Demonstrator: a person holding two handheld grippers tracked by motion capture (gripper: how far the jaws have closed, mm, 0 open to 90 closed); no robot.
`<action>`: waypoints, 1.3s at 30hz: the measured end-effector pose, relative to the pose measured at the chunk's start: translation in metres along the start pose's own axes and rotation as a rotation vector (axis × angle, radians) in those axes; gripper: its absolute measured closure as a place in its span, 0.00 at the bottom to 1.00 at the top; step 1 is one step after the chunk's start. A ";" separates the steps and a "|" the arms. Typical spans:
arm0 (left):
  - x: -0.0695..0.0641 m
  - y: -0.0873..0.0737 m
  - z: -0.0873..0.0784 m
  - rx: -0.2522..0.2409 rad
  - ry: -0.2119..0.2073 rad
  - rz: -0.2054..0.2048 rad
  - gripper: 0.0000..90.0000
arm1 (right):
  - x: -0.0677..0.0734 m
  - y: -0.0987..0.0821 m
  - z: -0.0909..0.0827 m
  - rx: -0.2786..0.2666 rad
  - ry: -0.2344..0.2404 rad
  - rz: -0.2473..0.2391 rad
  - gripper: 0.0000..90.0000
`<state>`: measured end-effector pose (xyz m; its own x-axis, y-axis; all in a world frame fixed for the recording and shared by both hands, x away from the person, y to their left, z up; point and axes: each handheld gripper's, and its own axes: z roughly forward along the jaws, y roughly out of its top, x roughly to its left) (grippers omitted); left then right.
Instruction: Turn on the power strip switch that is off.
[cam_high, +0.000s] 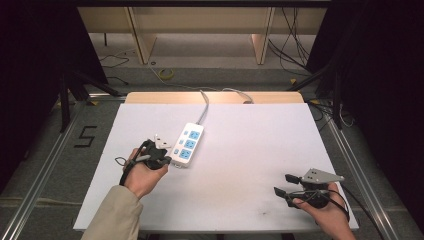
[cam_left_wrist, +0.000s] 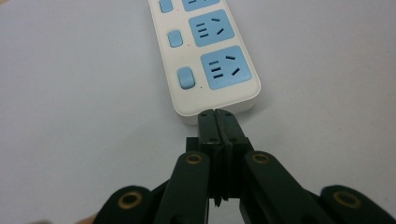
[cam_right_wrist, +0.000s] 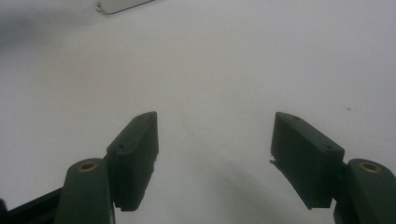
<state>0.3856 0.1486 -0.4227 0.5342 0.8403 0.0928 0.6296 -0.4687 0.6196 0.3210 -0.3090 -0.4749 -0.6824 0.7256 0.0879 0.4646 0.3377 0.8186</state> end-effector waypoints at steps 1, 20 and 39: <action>0.000 0.001 0.000 0.002 0.000 0.000 1.00 | 0.000 0.000 0.000 0.000 0.000 0.000 0.37; 0.004 0.011 0.004 0.025 0.002 0.000 1.00 | 0.000 0.000 0.000 0.000 0.000 -0.001 0.37; 0.008 0.024 0.008 0.046 0.005 0.006 1.00 | -0.001 0.000 0.001 -0.003 0.001 -0.002 0.37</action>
<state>0.4095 0.1419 -0.4136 0.5352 0.8388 0.0998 0.6518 -0.4853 0.5828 0.3218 -0.3090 -0.4754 -0.6837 0.7246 0.0868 0.4617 0.3374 0.8204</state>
